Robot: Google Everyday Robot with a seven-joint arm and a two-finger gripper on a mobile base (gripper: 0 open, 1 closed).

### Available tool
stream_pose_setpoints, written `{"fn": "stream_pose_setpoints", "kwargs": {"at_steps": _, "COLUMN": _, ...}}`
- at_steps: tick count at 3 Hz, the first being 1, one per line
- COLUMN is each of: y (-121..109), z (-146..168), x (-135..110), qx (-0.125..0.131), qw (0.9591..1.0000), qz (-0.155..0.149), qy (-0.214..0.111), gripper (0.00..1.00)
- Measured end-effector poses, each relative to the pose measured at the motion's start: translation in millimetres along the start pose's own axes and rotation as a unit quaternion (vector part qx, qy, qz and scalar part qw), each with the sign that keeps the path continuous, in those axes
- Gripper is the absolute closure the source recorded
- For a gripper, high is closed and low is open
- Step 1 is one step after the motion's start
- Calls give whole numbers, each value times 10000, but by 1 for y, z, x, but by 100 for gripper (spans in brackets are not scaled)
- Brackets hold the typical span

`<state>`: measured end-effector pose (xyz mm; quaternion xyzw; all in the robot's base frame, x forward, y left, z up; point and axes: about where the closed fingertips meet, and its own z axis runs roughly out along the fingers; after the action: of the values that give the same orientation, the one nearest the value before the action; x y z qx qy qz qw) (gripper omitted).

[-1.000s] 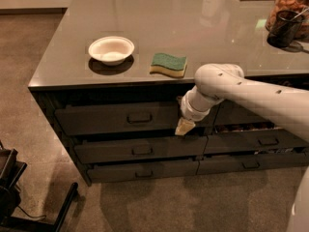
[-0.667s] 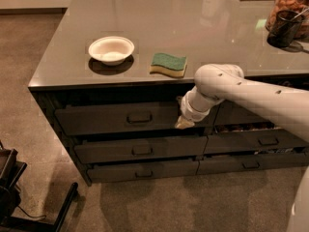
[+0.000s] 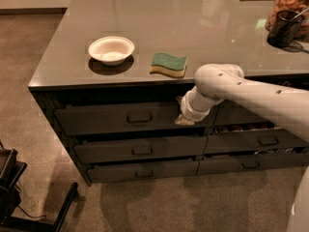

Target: Open top drawer

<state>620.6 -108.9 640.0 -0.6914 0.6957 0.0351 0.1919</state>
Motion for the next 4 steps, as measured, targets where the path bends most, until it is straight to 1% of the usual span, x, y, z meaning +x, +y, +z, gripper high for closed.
{"fn": "stream_pose_setpoints", "kwargs": {"at_steps": 2, "y": -6, "z": -3, "x": -1, "qx": -1, "qw": 10000, "qz": 2, "qy": -1, "gripper": 100}}
{"fn": "stream_pose_setpoints", "kwargs": {"at_steps": 3, "y": -5, "z": -6, "x": -2, "qx": -41, "qw": 10000, "qz": 45, "qy": -9, "gripper": 100}}
{"fn": "stream_pose_setpoints", "kwargs": {"at_steps": 4, "y": -5, "z": -16, "x": -5, "qx": -81, "qw": 9999, "qz": 93, "qy": -22, "gripper": 100}}
